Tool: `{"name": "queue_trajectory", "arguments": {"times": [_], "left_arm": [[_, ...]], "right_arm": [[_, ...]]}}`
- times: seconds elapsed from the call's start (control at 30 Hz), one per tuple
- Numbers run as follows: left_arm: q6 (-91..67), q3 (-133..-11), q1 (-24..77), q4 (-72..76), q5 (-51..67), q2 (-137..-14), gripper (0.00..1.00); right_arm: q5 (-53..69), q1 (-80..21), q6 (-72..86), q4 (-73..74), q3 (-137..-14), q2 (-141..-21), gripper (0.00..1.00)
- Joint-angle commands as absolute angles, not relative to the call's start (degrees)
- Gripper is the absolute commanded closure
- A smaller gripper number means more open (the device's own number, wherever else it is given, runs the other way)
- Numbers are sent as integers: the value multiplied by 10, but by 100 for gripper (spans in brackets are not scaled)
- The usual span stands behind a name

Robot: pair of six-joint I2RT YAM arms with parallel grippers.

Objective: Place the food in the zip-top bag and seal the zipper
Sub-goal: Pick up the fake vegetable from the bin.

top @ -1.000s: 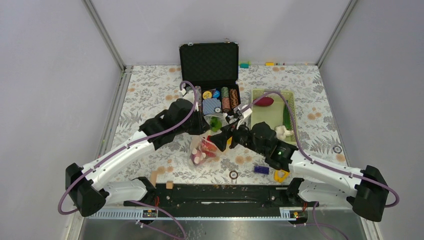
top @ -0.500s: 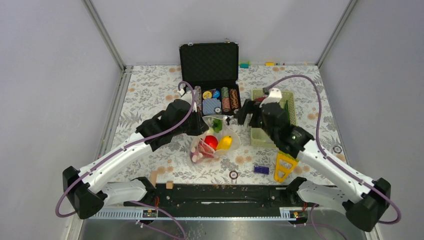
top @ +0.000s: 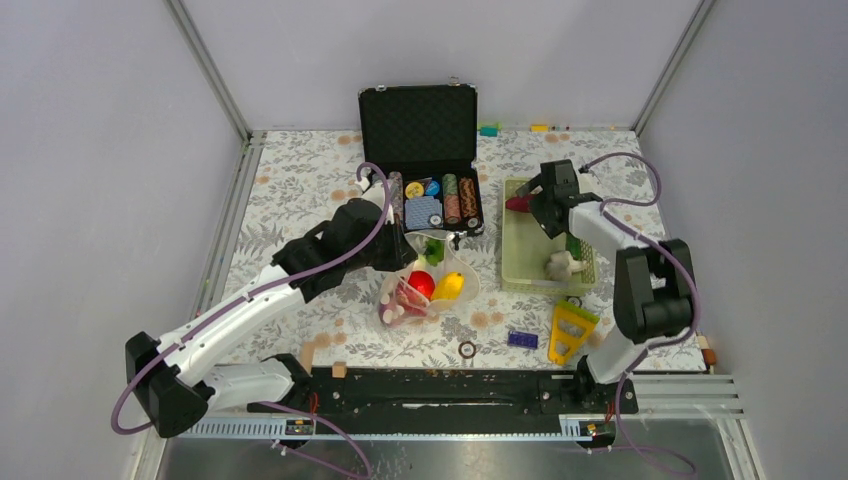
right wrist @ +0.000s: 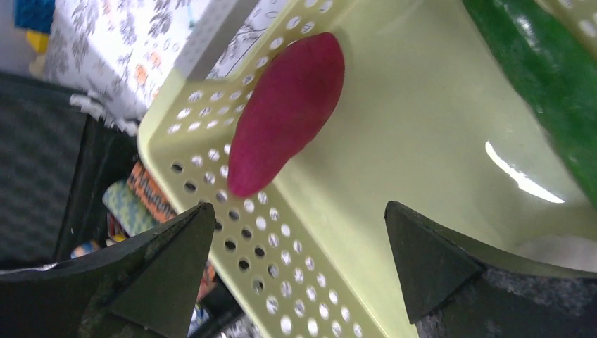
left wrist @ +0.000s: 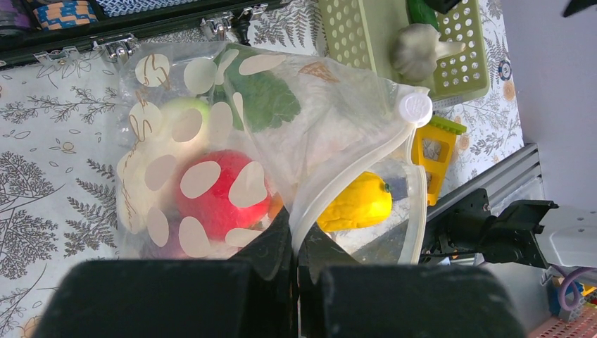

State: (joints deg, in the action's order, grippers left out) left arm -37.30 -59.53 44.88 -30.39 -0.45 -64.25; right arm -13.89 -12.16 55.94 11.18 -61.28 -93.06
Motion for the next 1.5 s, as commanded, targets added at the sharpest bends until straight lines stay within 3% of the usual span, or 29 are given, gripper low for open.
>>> {"name": "queue_trajectory", "arguments": {"times": [0.0, 0.5, 0.7, 0.83, 0.9, 1.1, 1.33, 1.47], "left_arm": [[-365, -610, 446, -288, -14, -646, 100], [-353, -625, 444, -299, -32, -666, 100], [-353, -628, 443, -300, -31, -671, 100], [-355, -629, 443, -302, -30, -669, 100], [-354, -629, 442, -302, -31, -666, 100], [-349, -631, 442, -312, -61, -649, 100], [-355, -624, 442, -301, -48, -643, 100], [-358, -620, 442, -295, -41, -641, 100]], "right_arm": [[-163, -118, 708, 45, -644, -990, 2], [-221, -118, 785, -24, -649, -1103, 9], [-236, -118, 783, -49, -630, -1102, 32], [-236, -118, 761, -81, -610, -1086, 61], [-229, -118, 738, -96, -596, -1072, 65], [-190, -118, 674, -163, -486, -965, 68], [-157, -118, 574, -217, -344, -735, 68], [-38, -127, 441, -250, -315, -605, 67]]}}
